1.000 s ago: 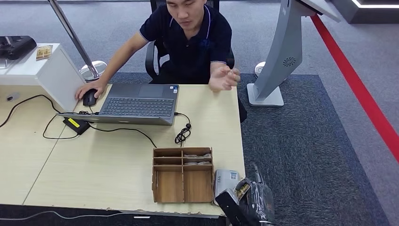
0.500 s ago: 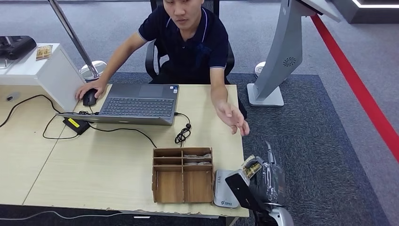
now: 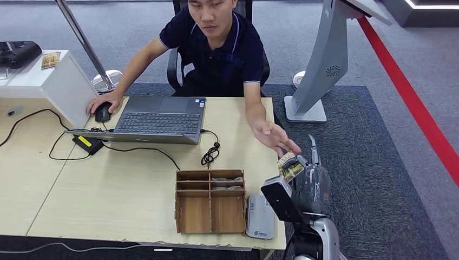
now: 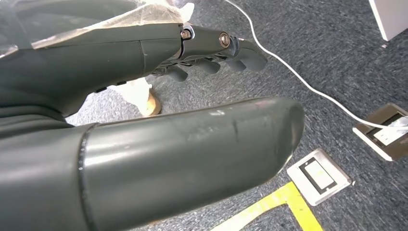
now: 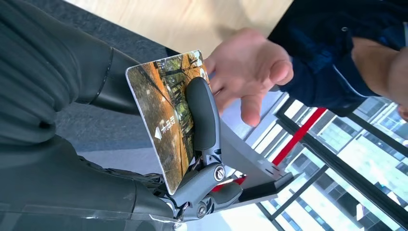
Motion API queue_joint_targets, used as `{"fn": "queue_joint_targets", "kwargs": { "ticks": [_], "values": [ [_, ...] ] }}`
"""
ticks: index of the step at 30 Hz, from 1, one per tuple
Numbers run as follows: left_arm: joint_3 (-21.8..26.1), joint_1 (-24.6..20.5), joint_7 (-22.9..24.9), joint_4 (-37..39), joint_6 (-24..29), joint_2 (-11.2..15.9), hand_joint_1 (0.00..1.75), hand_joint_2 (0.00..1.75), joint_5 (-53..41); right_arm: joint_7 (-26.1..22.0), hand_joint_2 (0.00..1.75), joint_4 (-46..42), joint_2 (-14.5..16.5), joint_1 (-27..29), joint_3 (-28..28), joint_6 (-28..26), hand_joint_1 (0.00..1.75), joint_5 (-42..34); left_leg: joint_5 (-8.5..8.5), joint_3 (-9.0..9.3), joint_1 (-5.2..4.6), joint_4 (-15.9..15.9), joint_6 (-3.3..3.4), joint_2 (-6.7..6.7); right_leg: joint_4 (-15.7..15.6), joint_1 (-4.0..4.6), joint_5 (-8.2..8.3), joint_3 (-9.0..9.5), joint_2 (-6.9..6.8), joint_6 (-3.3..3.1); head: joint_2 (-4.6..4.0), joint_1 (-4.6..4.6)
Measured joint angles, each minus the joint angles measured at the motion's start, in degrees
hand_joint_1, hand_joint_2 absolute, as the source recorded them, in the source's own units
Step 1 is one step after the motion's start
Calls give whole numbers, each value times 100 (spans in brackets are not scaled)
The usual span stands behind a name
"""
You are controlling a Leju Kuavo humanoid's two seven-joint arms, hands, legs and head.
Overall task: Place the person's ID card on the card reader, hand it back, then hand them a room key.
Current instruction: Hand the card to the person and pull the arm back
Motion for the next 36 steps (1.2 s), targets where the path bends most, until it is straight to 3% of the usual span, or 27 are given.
{"fn": "queue_joint_targets", "kwargs": {
  "ticks": [21,25,36],
  "values": [
    [-373,0,-83,0,-53,1,0,0,-6,-229,175,26,338,-487,69,-5,175,-263,0,0,0,0,0,0,0,0,0,-1,0,0,0,1],
    [-388,0,-85,-2,-54,0,0,0,-11,-272,175,66,377,-518,80,-8,0,-292,0,0,0,0,0,-1,0,0,0,-1,0,0,1,1],
    [-502,-1,-85,-2,-54,0,0,0,37,-280,175,173,428,-579,120,40,0,-270,0,1,0,0,0,0,0,0,0,-1,0,0,0,1]
  ]
}}
